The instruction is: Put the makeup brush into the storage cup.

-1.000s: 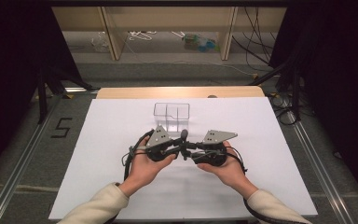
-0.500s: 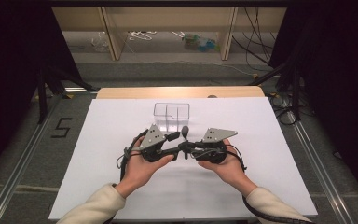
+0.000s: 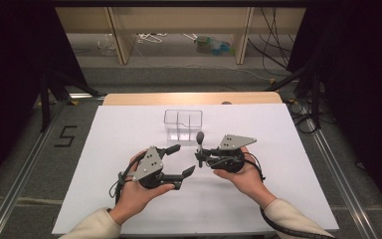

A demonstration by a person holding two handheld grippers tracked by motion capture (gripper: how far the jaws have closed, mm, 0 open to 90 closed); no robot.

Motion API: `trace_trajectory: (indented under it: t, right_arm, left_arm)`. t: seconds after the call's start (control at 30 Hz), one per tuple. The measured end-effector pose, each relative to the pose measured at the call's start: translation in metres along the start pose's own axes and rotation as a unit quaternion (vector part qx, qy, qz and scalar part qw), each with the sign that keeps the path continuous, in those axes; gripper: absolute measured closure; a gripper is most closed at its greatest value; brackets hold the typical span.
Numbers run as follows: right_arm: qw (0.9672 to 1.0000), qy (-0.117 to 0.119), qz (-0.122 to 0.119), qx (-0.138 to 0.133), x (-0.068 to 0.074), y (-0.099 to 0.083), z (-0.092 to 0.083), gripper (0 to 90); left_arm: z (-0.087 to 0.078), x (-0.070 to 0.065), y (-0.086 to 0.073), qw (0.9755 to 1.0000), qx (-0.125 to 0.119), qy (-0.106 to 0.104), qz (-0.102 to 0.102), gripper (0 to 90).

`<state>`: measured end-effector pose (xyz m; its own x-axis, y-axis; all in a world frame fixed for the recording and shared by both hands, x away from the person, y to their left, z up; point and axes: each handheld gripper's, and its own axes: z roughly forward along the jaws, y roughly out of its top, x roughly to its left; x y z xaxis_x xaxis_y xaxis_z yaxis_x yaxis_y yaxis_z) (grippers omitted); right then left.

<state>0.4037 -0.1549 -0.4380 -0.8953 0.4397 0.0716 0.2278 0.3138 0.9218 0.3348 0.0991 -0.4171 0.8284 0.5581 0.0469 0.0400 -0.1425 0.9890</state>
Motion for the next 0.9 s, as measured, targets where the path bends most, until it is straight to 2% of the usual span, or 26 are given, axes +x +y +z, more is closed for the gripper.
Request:
trace_trajectory:
  t: [0.1,0.17,0.23,0.3,0.37,0.5,0.57,0.6,0.9]
  right_arm:
    - [1.0,-0.006,0.002,-0.001,0.0,0.001,-0.001,79.4]
    - [1.0,0.001,0.005,-0.005,-0.001,0.001,-0.001,79.4]
    - [1.0,-0.004,0.001,-0.001,-0.002,0.001,-0.003,79.4]
    - [0.9999,-0.007,-0.001,-0.01,-0.003,0.002,-0.003,79.4]
    - [0.9999,-0.009,-0.001,-0.011,-0.003,0.002,-0.003,79.4]
    - [1.0,-0.004,0.006,-0.005,-0.003,0.002,-0.004,79.4]
    - [1.0,-0.004,0.006,-0.006,-0.003,0.003,-0.004,79.4]
    - [0.9999,-0.003,0.007,-0.007,-0.003,0.003,-0.004,79.4]
    - [0.9999,-0.004,0.011,-0.01,-0.003,0.004,-0.005,79.4]
  left_arm:
    - [-0.005,-0.001,0.0,1.0,-0.003,-0.004,0.0,20.5]
    - [-0.009,0.0,0.0,1.0,-0.003,-0.005,0.0,19.8]
    - [-0.013,0.0,0.0,0.9999,-0.004,-0.006,-0.007,18.0]
    - [-0.017,0.002,-0.001,0.9999,-0.006,-0.004,-0.015,15.7]
    - [-0.023,0.004,-0.002,0.9997,-0.008,0.0,-0.021,15.5]
    - [-0.033,0.007,-0.004,0.9998,-0.001,0.009,-0.018,15.3]
    - [-0.04,0.009,-0.006,0.9996,0.002,0.014,-0.023,15.2]
    - [-0.042,0.01,-0.007,0.9995,0.002,0.016,-0.029,15.2]
    - [-0.065,0.016,-0.01,0.9987,-0.005,0.037,-0.034,14.2]
